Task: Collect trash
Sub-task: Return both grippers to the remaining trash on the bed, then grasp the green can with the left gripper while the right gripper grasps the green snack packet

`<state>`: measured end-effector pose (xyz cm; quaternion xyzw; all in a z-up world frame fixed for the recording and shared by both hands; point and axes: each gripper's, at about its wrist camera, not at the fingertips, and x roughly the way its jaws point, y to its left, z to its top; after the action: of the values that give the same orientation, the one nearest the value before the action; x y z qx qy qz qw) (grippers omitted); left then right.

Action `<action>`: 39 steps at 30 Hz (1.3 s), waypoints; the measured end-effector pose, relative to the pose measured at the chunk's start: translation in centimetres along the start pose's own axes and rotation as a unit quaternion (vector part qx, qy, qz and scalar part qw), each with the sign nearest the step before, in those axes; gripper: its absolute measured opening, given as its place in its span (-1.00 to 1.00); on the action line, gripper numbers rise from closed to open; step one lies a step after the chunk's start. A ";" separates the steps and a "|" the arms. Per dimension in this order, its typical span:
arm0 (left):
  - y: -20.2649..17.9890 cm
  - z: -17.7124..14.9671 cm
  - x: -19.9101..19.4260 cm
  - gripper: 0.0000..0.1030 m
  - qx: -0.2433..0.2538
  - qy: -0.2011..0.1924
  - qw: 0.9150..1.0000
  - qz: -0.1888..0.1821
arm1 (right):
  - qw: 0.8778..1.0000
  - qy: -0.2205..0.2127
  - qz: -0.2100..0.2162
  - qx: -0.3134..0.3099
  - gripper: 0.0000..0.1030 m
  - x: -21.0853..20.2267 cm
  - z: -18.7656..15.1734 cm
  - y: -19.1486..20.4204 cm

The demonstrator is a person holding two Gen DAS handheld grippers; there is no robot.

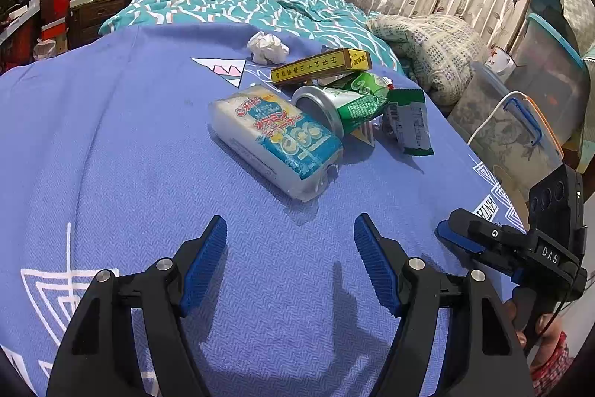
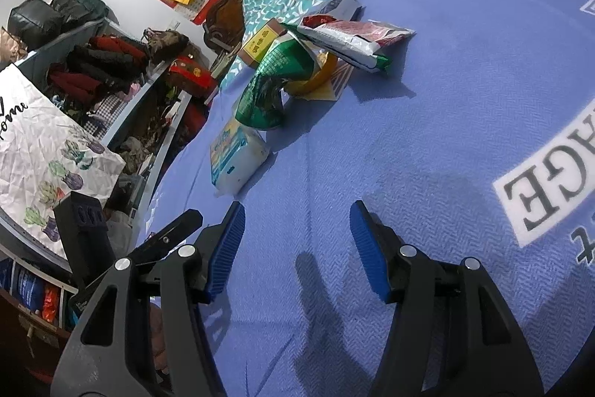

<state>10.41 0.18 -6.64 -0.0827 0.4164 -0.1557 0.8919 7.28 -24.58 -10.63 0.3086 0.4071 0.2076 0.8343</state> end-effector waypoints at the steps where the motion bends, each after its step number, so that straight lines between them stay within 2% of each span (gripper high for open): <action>1: 0.0 0.0 0.0 0.31 0.000 0.000 1.000 0.000 | 1.000 -0.001 0.000 0.001 0.16 0.0 0.0 0.0; 13: 0.1 0.0 0.1 0.31 -0.001 0.001 1.000 -0.001 | 1.000 0.005 -0.004 -0.002 0.15 0.1 0.0 0.1; 18: 0.0 -0.1 0.2 0.31 -0.001 0.003 1.000 -0.004 | 0.998 0.030 -0.033 -0.034 0.16 0.3 1.0 1.0; 19: -0.1 -0.1 0.2 0.31 0.000 0.003 1.000 -0.004 | 0.996 0.031 -0.053 -0.065 0.16 0.0 1.7 1.8; 22: -0.4 0.0 0.1 0.31 0.009 -0.001 1.000 -0.005 | 0.982 0.038 -0.104 -0.155 -0.14 -0.1 2.9 3.8; 27: -3.8 2.9 0.0 0.31 0.090 -0.020 0.996 0.016 | 0.946 0.003 -0.190 -0.263 -0.14 0.0 5.3 5.3; 29: -5.7 4.9 0.8 0.33 0.121 -0.021 0.992 0.030 | 0.937 -0.006 -0.203 -0.285 -0.11 0.6 6.9 5.3; 30: -6.5 5.7 1.5 0.46 0.138 -0.019 0.989 0.040 | 0.934 -0.006 -0.205 -0.292 -0.07 0.9 7.5 5.2; 32: -8.2 7.0 3.3 0.52 0.171 -0.019 0.983 0.061 | 0.933 -0.002 -0.202 -0.297 0.18 2.2 9.1 4.9; 34: -9.6 8.3 5.8 0.52 0.193 -0.002 0.979 0.066 | 0.935 0.008 -0.199 -0.295 0.18 3.9 10.5 4.4; 35: -10.1 8.8 7.0 0.52 0.202 0.008 0.977 0.073 | 0.933 0.013 -0.203 -0.295 0.13 4.6 10.9 4.2; 36: -10.3 9.2 8.1 0.50 0.210 0.017 0.974 0.082 | 0.932 0.020 -0.209 -0.296 -0.02 5.3 11.2 3.9; 37: -10.7 9.5 9.8 0.43 0.223 0.034 0.969 0.099 | 0.930 0.031 -0.217 -0.295 -0.57 6.1 11.5 3.3; 38: -10.8 9.6 10.8 0.12 0.230 0.044 0.966 0.109 | 0.931 0.035 -0.220 -0.288 -0.63 6.3 11.6 2.9; 39: -11.0 9.6 11.5 -0.10 0.240 0.048 0.962 0.119 | 0.935 0.032 -0.217 -0.277 -0.68 6.1 11.7 2.5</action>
<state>22.43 -13.93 -5.74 0.1914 0.4160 -0.1479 0.8766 20.04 -23.16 -6.69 -0.0375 0.4167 0.1359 0.8981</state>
